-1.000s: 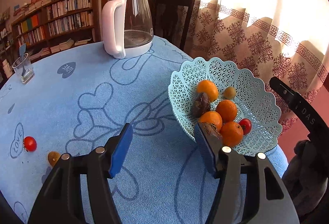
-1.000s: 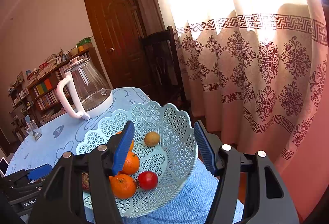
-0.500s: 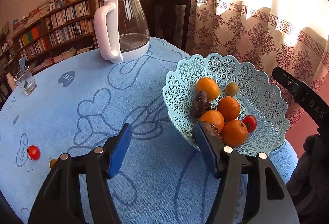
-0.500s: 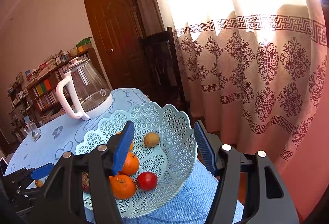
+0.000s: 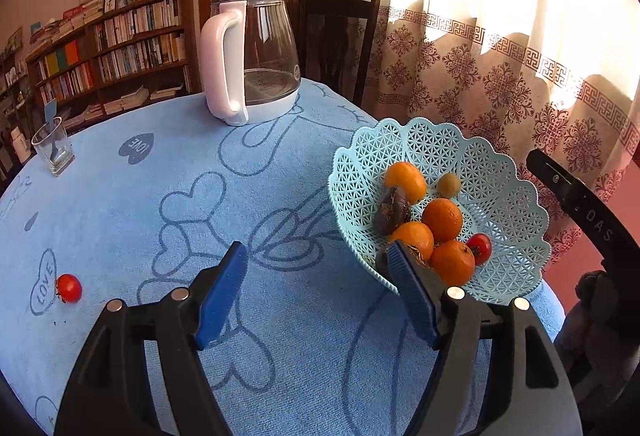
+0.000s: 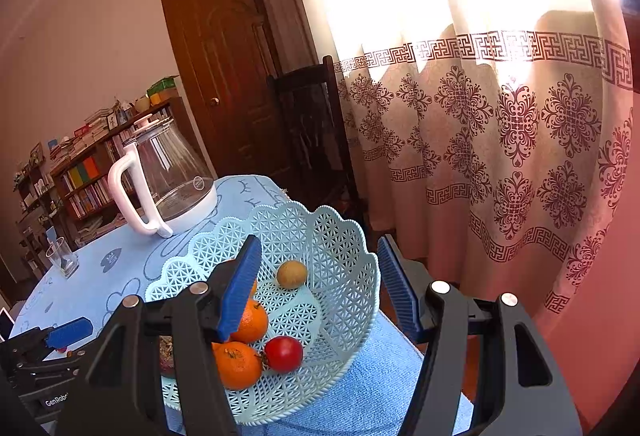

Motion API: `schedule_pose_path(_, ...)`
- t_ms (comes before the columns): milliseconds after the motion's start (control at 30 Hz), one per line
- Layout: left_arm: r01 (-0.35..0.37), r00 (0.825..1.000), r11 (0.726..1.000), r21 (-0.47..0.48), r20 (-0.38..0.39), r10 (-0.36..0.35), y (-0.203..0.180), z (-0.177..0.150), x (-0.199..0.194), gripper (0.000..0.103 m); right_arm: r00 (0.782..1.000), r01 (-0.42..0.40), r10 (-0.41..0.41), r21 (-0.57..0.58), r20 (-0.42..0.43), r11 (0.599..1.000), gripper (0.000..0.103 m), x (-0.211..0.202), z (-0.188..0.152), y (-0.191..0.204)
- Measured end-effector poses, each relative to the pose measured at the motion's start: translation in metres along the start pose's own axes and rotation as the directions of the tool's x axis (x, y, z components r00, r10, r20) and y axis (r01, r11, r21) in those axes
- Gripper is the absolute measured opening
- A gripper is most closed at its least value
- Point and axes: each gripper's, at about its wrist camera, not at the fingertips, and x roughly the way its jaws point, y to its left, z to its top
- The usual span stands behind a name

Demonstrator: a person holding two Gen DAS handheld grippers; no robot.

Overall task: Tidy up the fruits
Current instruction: 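Move both grippers back from the basket toward the remaining fruits, then lower the left gripper around the red tomato and close it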

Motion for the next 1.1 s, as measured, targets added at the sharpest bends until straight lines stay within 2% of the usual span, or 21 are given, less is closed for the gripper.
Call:
schedule_pose_path(167, -0.014, 1.000, 0.999, -0.052, 0.024, 0.016, 0.019, -0.003, -0.015, 0.074, 1.000, 0.001, -0.001, -0.008, 0.004, 1.000, 0.063, -0.001, 0.000, 0.001)
schedule_pose_path(300, -0.030, 0.999, 0.994, -0.102, 0.037, 0.034, 0.038, -0.004, -0.025, 0.074, 1.000, -0.003, 0.003, -0.019, 0.014, 1.000, 0.069, -0.004, 0.000, 0.005)
schedule_pose_path(400, -0.045, 0.998, 0.989, -0.141, 0.047, 0.052, 0.054, -0.006, -0.034, 0.074, 1.000, -0.013, 0.014, -0.034, 0.017, 0.999, 0.071, -0.007, 0.001, 0.009)
schedule_pose_path(433, -0.052, 0.997, 0.987, -0.154, 0.051, 0.060, 0.059, -0.007, -0.037, 0.074, 1.000, -0.020, 0.021, -0.036, 0.016, 0.999, 0.071, -0.007, 0.001, 0.010)
schedule_pose_path(500, -0.077, 0.994, 0.981, -0.177, 0.058, 0.089, 0.070, -0.009, -0.042, 0.082, 0.999, -0.035, 0.035, -0.036, 0.015, 0.999, 0.076, -0.009, 0.002, 0.013)
schedule_pose_path(567, -0.123, 0.989, 0.973, -0.194, 0.056, 0.137, 0.081, -0.010, -0.046, 0.088, 0.999, -0.053, 0.053, -0.032, 0.010, 0.998, 0.076, -0.011, 0.002, 0.015)
schedule_pose_path(700, -0.193, 0.978, 0.955, -0.224, 0.039, 0.207, 0.104, -0.017, -0.052, 0.089, 0.994, -0.105, 0.104, -0.026, -0.018, 0.994, 0.077, -0.014, 0.001, 0.023)
schedule_pose_path(800, -0.221, 0.971, 0.939, -0.263, 0.029, 0.237, 0.126, -0.022, -0.057, 0.089, 0.989, -0.147, 0.146, -0.031, -0.031, 0.989, 0.083, -0.017, -0.001, 0.032)
schedule_pose_path(1100, -0.302, 0.948, 0.886, -0.351, -0.007, 0.320, 0.176, -0.035, -0.069, 0.091, 0.971, -0.237, 0.233, -0.101, -0.055, 0.966, 0.083, -0.030, -0.011, 0.066)
